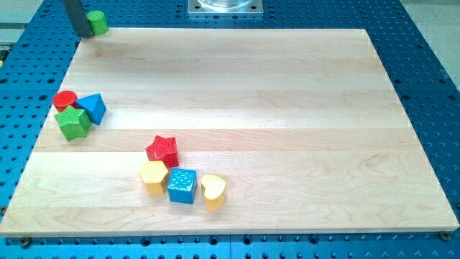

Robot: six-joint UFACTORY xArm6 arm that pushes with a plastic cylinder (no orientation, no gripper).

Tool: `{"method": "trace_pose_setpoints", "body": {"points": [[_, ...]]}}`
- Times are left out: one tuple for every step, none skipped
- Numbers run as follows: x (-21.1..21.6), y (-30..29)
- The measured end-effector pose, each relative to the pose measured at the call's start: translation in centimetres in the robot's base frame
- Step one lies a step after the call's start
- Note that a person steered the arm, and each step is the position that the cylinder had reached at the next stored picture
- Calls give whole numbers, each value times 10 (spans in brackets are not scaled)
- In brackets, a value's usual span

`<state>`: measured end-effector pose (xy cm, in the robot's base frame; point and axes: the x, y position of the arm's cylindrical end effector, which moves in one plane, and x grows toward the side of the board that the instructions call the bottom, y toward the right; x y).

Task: Move the green star bottom left side of the triangle

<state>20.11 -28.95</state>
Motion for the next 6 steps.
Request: {"method": "trace_pose_setpoints", "body": {"points": [[6,22],[25,25],[41,25],[55,25],[57,25],[58,37]]}}
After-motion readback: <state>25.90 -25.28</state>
